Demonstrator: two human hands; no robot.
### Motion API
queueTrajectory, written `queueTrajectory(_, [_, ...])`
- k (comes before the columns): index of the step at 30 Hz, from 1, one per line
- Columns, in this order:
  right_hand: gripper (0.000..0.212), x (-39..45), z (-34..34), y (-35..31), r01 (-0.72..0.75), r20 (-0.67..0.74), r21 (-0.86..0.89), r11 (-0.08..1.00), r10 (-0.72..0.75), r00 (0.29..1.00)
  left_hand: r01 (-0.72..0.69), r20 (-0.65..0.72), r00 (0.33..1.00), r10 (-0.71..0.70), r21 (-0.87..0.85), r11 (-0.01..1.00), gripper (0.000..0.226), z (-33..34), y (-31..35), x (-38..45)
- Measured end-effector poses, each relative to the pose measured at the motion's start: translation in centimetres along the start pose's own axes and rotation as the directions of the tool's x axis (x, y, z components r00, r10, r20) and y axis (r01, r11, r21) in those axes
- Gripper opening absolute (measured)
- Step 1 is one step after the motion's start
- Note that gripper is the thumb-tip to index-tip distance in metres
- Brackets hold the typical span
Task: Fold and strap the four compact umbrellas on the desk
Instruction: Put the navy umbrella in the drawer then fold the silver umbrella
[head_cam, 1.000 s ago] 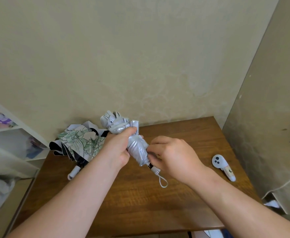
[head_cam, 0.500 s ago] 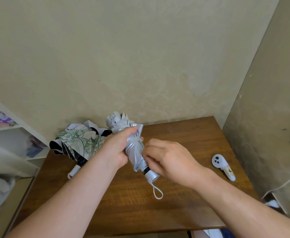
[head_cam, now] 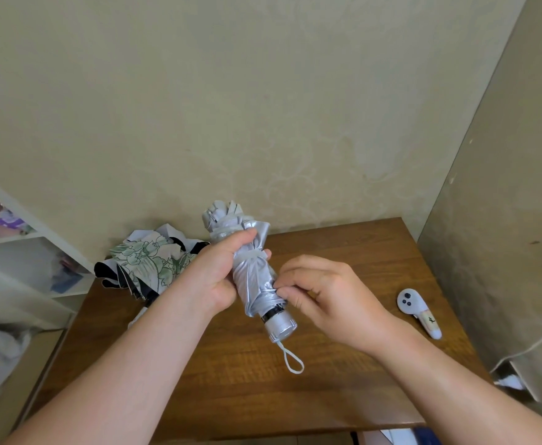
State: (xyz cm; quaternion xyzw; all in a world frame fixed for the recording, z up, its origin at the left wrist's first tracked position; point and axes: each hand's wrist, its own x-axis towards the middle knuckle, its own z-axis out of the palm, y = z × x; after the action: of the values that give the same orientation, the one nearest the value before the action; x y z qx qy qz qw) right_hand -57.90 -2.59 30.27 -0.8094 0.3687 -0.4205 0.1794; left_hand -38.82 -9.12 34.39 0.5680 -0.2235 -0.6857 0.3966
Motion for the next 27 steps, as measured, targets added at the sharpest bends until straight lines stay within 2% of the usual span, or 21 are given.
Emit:
queueTrajectory(4, [0.006, -0.1, 0.0, -0.1, -0.058, 0.003, 0.091, 0.994, 0.058, 0.998, 0.008, 0.028, 1.000, -0.009, 0.029, 1.000, 0.030, 0.3, 0.0, -0.4])
queueTrajectory(6, [0.007, -0.2, 0.2, -0.3, -0.048, 0.007, 0.075, 0.996, 0.047, 0.999, 0.012, 0.038, 0.999, -0.013, 0.040, 0.999, 0.026, 0.4, 0.0, -0.6])
queueTrajectory(10, [0.009, -0.2, 0.4, -1.3, 0.101, -0.004, -0.124, 0.987, -0.102, 0.995, 0.022, 0.034, 0.999, -0.024, 0.052, 0.998, 0.023, 0.5, 0.3, -0.7])
queueTrajectory(13, [0.010, -0.3, 0.0, -1.5, 0.188, 0.016, -0.166, 0.968, -0.188, 0.982, 0.069, 0.034, 0.997, -0.069, 0.001, 0.998, 0.020, 0.5, 0.4, -0.7])
queueTrajectory(16, [0.012, -0.7, -0.3, -1.1, 0.179, -0.014, -0.129, 0.975, -0.183, 0.983, 0.091, 0.055, 0.995, -0.088, -0.058, 0.994, 0.019, 0.6, 0.1, -0.7])
queueTrajectory(22, [0.018, -0.6, -0.1, -1.4, 0.084, -0.132, -0.005, 0.996, -0.084, 0.988, 0.019, 0.027, 0.999, -0.018, -0.036, 0.999, 0.017, 1.0, 0.6, -0.6])
queueTrajectory(27, [0.024, 0.5, -0.5, -1.6, 0.094, -0.062, -0.139, 0.986, -0.104, 0.993, -0.001, 0.026, 1.000, 0.000, 0.031, 1.000, 0.022, 0.5, 0.4, -0.1])
